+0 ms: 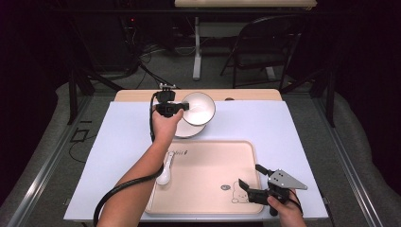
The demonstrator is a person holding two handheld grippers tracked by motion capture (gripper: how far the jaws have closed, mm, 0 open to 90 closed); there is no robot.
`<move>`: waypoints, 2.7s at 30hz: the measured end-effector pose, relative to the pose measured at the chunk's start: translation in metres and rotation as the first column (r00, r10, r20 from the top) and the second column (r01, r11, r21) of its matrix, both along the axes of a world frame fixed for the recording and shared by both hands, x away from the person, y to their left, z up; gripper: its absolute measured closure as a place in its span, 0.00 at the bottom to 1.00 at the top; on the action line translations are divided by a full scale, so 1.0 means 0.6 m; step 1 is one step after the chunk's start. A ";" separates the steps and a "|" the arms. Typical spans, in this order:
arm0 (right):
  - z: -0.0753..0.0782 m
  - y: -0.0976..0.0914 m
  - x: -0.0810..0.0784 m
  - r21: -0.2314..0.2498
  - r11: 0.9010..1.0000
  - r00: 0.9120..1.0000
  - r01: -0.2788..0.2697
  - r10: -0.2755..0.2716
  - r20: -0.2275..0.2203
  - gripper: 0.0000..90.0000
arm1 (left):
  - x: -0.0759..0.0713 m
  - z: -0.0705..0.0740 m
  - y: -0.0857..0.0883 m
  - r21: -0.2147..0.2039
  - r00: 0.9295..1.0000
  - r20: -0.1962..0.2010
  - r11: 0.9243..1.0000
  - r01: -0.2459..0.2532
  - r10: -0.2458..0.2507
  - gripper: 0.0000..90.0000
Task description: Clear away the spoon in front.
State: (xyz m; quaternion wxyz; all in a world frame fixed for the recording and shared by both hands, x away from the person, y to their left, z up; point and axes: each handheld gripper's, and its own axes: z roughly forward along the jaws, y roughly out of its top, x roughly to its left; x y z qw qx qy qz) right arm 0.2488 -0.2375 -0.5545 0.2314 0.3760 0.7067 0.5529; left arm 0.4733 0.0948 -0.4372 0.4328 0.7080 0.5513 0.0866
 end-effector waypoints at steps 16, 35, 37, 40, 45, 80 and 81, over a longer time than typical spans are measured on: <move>0.000 0.001 0.000 0.001 1.000 1.000 -0.002 0.002 0.003 0.16 | -0.018 -0.017 -0.073 -0.002 0.993 -0.020 0.994 0.114 -0.114 0.89; 0.002 0.000 -0.001 0.004 1.000 1.000 -0.004 0.004 0.001 0.16 | -0.028 -0.051 -0.154 -0.011 0.976 -0.070 0.979 0.205 -0.205 0.89; 0.002 0.000 -0.001 0.004 1.000 1.000 -0.004 0.004 0.001 0.16 | -0.028 -0.051 -0.154 -0.011 0.976 -0.070 0.979 0.205 -0.205 0.89; 0.002 0.000 -0.001 0.004 1.000 1.000 -0.004 0.004 0.001 0.16 | -0.031 -0.058 -0.175 -0.004 0.972 -0.086 0.975 0.220 -0.220 0.89; 0.002 0.000 -0.001 0.007 1.000 1.000 -0.002 0.002 0.001 0.16 | -0.035 -0.074 -0.195 -0.008 0.964 -0.106 0.970 0.245 -0.244 0.89; 0.003 0.000 -0.002 -0.006 1.000 1.000 -0.008 0.008 0.014 0.16 | -0.035 -0.163 -0.241 -0.025 0.934 -0.249 0.965 0.260 -0.258 0.89; 0.003 0.000 -0.002 -0.004 1.000 1.000 -0.007 0.007 0.012 0.16 | -0.035 -0.162 -0.243 -0.023 0.934 -0.245 0.964 0.263 -0.261 0.88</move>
